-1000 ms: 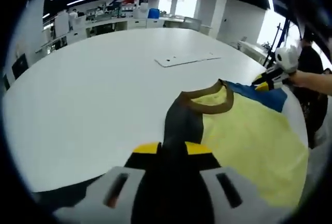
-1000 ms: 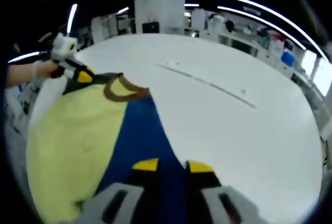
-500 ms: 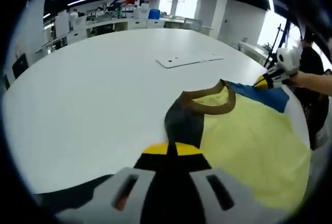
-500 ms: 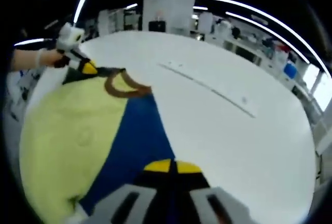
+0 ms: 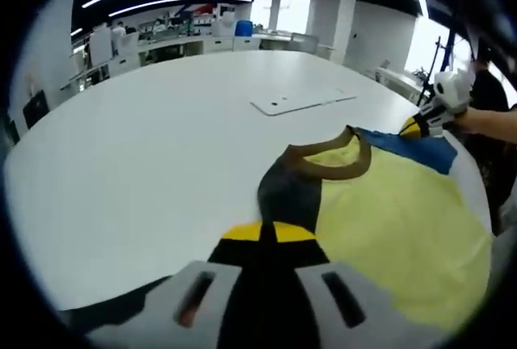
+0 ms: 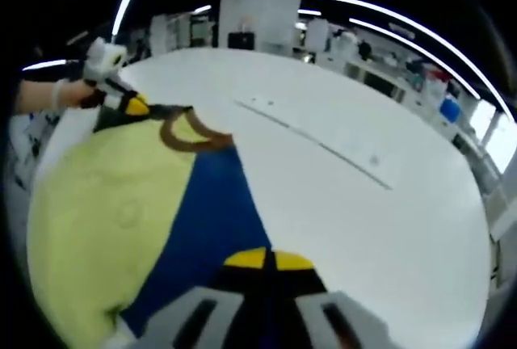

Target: Fold the garment on the visible template until the final outline fits inside the template.

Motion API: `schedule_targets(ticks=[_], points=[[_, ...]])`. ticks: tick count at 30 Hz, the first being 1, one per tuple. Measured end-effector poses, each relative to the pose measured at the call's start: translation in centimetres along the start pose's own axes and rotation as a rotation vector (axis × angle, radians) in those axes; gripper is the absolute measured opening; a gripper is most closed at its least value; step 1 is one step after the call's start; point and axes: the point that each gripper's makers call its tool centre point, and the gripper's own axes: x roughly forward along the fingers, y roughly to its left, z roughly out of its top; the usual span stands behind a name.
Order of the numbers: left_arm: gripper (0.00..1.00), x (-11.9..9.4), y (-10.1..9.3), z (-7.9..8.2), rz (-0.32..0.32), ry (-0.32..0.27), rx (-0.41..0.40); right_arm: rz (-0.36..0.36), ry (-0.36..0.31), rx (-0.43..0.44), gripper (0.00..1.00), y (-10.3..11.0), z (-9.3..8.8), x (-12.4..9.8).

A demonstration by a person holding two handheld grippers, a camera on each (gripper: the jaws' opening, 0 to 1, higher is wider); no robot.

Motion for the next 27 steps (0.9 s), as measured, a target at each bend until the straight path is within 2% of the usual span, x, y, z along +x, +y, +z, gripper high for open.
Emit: schedule_targets(ticks=[8,11,13,17,20,23,25,27], points=[[0.04,0.0,-0.3,-0.1,0.001,-0.001,0.015,-0.02,0.0,0.019,0.0,-0.1,0.0,0.0],[0.18,-0.1,-0.4,-0.1,0.021,0.017,0.07,-0.03,0.005,0.017,0.0,-0.1,-0.1,-0.1],[0.28,-0.6,-0.1,-0.3,0.045,0.033,0.102,-0.022,-0.008,0.033,0.03,0.3,0.3,-0.4],[0.31,-1.7,0.2,0.4,0.026,-0.01,0.083,-0.009,-0.024,0.031,0.1,1.0,0.9,-1.1],[0.37,-2.6,0.0,0.1,0.019,-0.026,0.083,0.023,-0.047,0.037,0.19,2.0,1.4,-1.5],[0.46,-3.9,-0.3,-0.8,0.015,-0.028,0.084,0.053,-0.064,0.04,0.31,3.4,1.5,-2.0],[0.57,-4.3,0.8,-1.1,0.02,-0.028,0.088,0.063,-0.061,0.028,0.42,4.3,1.1,-2.4],[0.64,-5.5,-0.1,-1.9,0.013,-0.026,0.079,0.077,-0.051,0.017,0.54,5.0,0.7,-2.7]])
